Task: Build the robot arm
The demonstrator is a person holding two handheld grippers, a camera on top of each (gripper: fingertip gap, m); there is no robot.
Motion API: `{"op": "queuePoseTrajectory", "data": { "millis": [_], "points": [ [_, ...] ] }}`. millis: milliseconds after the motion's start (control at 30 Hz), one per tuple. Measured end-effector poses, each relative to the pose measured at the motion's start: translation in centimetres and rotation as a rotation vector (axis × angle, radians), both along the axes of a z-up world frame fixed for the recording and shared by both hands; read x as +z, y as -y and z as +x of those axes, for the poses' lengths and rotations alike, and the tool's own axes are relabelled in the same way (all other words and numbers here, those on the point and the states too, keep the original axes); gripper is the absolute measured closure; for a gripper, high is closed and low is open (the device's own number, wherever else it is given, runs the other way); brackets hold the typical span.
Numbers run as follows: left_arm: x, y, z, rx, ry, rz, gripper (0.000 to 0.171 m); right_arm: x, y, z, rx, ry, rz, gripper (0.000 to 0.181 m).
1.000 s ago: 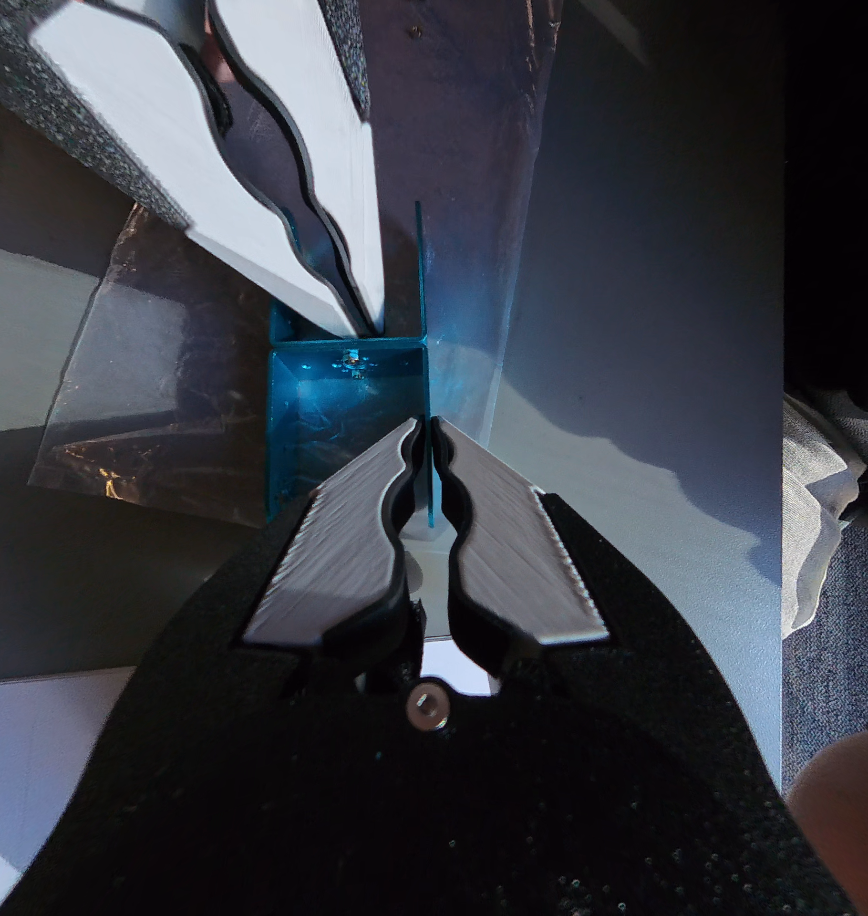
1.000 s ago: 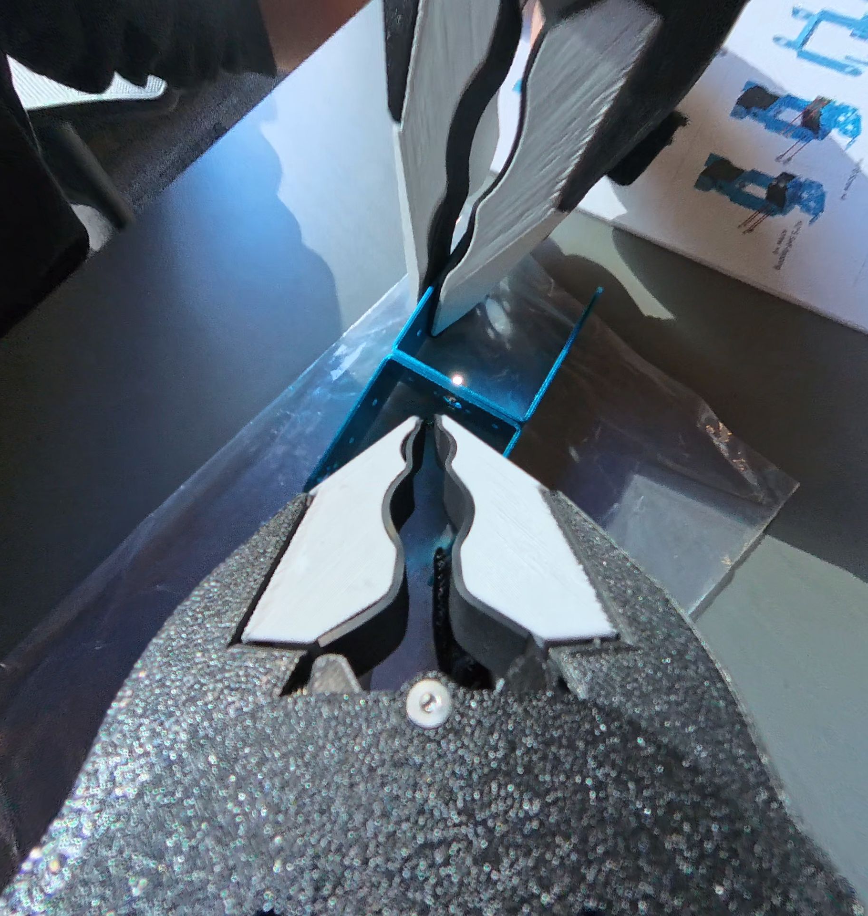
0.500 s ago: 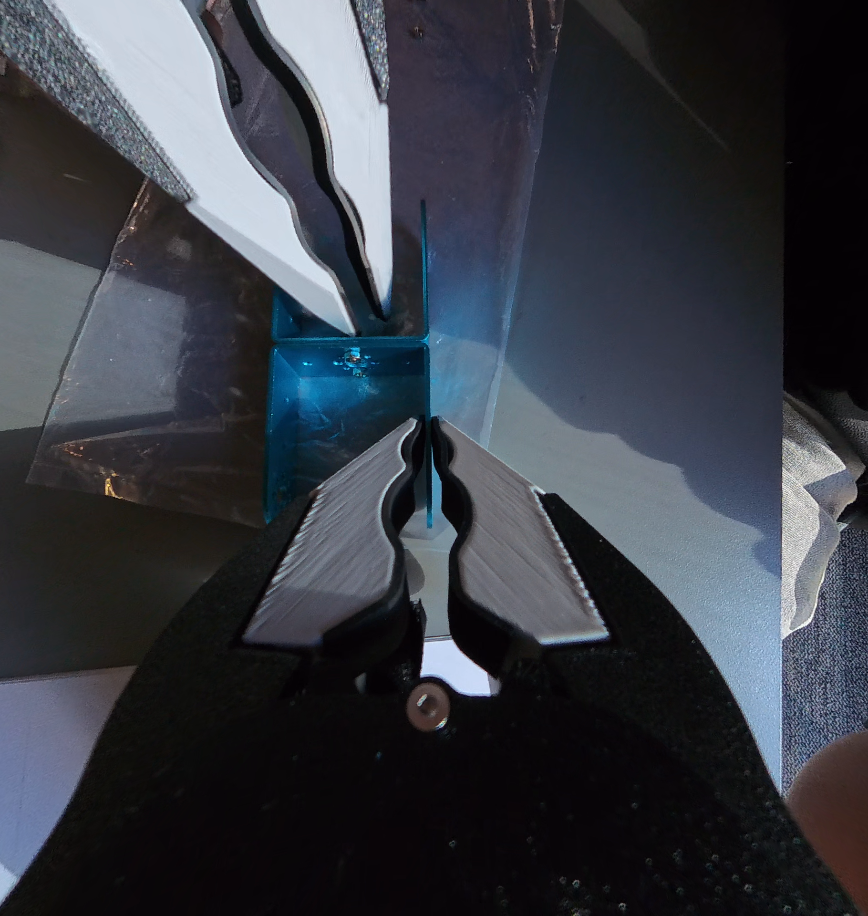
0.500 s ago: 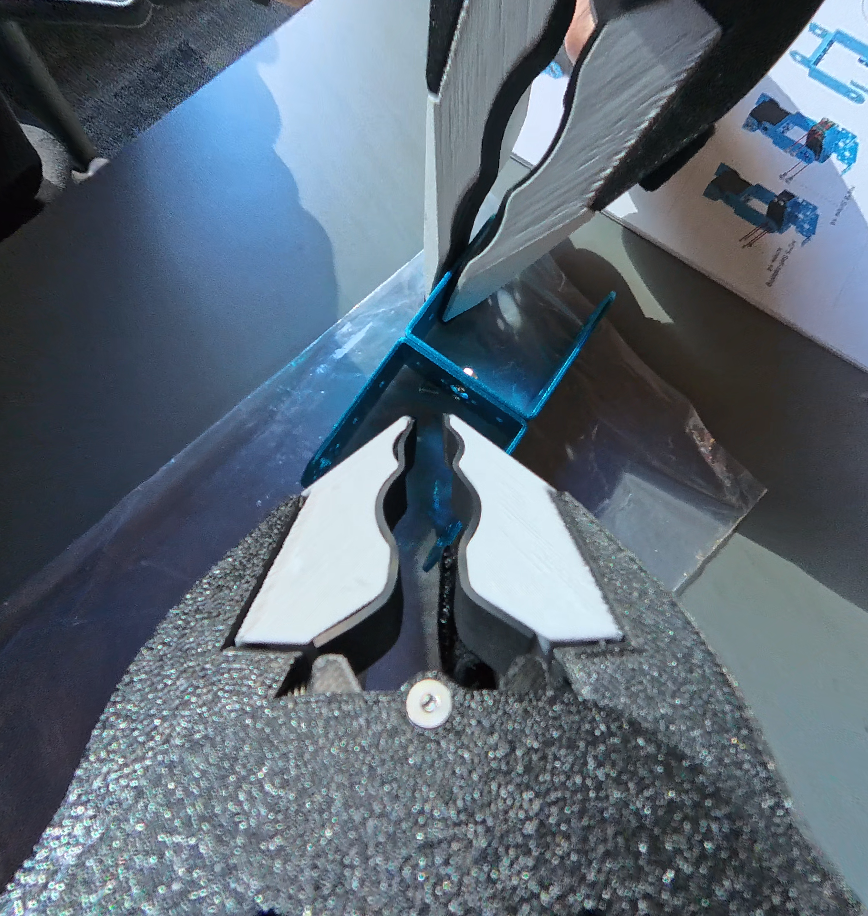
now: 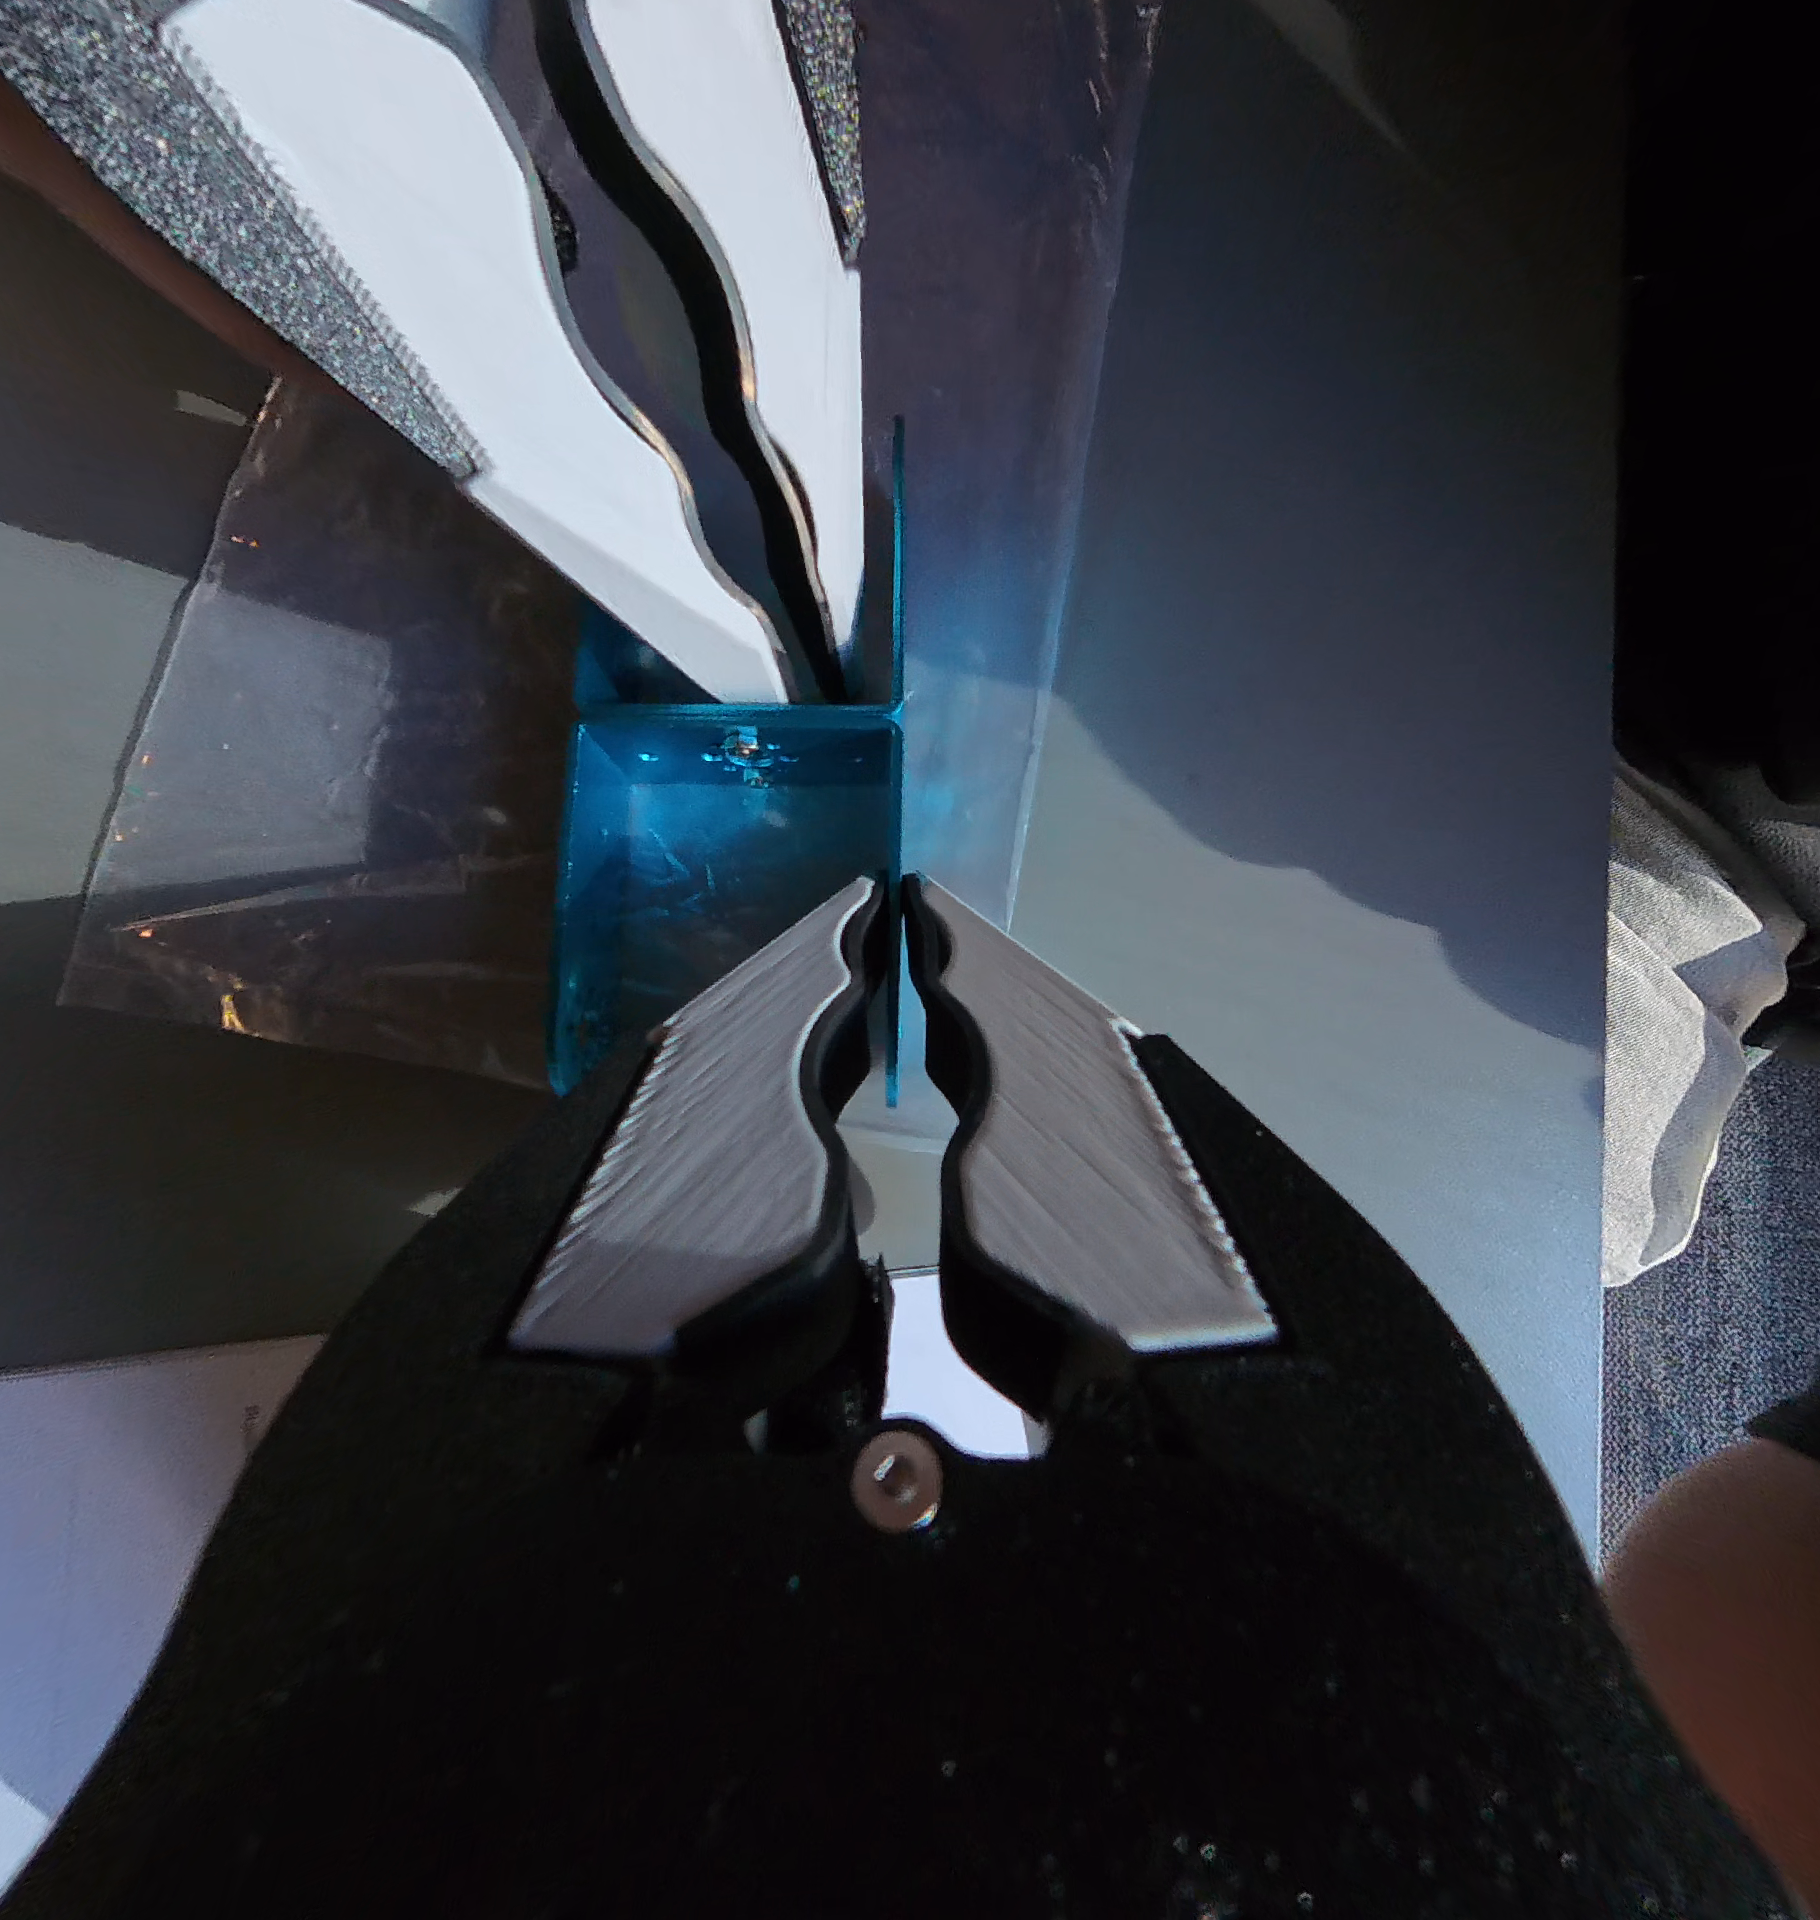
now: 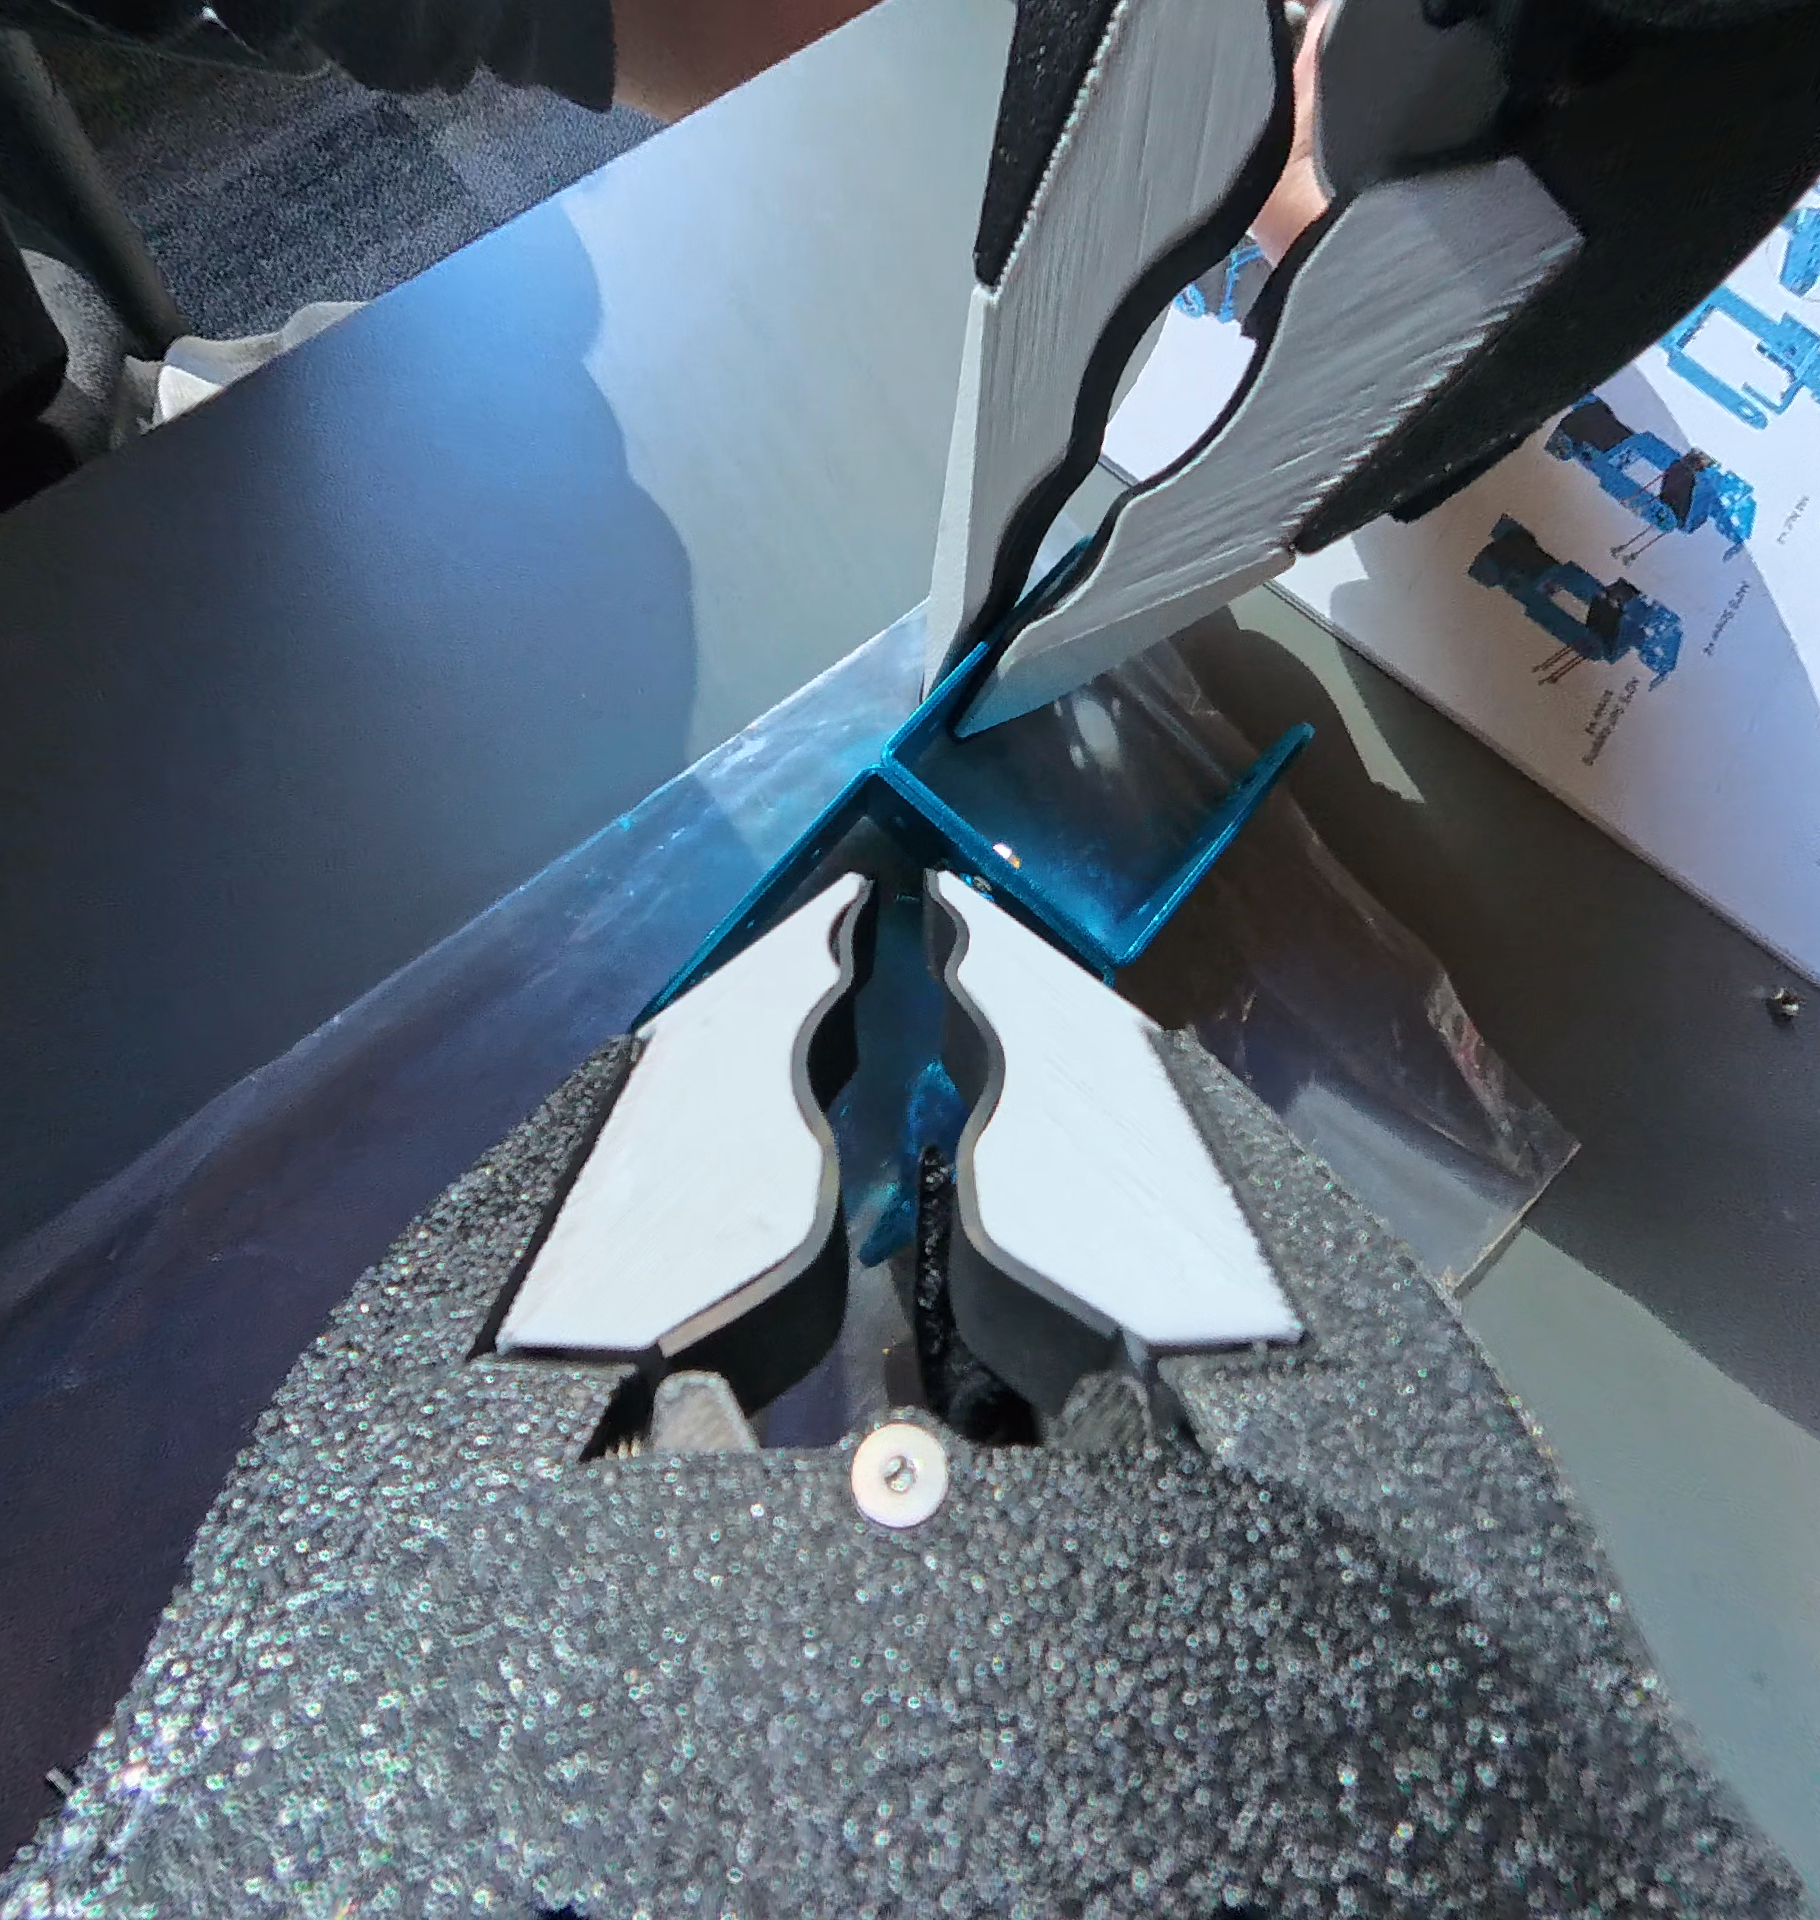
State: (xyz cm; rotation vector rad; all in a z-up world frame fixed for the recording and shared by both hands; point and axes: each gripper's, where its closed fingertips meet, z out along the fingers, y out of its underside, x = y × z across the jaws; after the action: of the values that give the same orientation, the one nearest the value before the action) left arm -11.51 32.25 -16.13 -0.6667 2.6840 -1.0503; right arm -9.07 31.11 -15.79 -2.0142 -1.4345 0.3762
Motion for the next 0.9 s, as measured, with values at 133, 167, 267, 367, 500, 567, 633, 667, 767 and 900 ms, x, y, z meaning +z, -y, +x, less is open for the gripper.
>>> {"op": "queuePoseTrajectory", "data": {
  "millis": [133, 167, 267, 367, 500, 567, 633, 667, 767, 900],
  "points": [
    [0.0, 0.1, -0.1, -0.003, -0.003, -0.003, 0.171, -0.1, -0.1, 0.1, 0.006, 0.024, 0.020, 0.176],
    [0.0, 0.1, 0.0, -0.002, -0.005, -0.004, 0.171, -0.1, -0.1, 0.1, 0.009, 0.031, 0.032, 0.177],
    [0.0, 0.1, 0.0, 0.000, -0.009, -0.009, 0.171, -0.2, 0.0, 0.2, 0.007, 0.044, 0.051, 0.177],
    [0.0, 0.1, 0.0, 0.002, -0.012, -0.009, 0.171, -0.2, 0.0, 0.2, 0.017, 0.058, 0.074, 0.178],
    [0.0, 0.1, 0.0, 0.004, -0.008, -0.006, 0.170, -0.2, 0.0, 0.3, 0.022, 0.097, 0.121, 0.181],
    [0.0, 0.1, 0.0, 0.004, -0.004, -0.002, 0.171, -0.2, 0.0, 0.2, 0.021, 0.106, 0.142, 0.181],
    [0.0, 0.2, 0.1, 0.010, 0.001, 0.008, 0.171, -0.2, 0.0, 0.3, 0.018, 0.112, 0.144, 0.181],
    [0.0, 0.3, 0.2, 0.020, 0.009, 0.018, 0.171, -0.2, 0.0, 0.3, 0.013, 0.110, 0.132, 0.181],
    [0.1, 0.7, 1.0, 0.075, 0.090, 0.068, 0.160, -0.2, -0.1, 0.4, -0.013, 0.075, 0.070, 0.181],
    [0.1, 1.4, 1.0, 0.118, 0.102, 0.125, 0.167, 0.0, 0.1, 0.6, -0.045, -0.018, -0.038, 0.181]
  ]
}}
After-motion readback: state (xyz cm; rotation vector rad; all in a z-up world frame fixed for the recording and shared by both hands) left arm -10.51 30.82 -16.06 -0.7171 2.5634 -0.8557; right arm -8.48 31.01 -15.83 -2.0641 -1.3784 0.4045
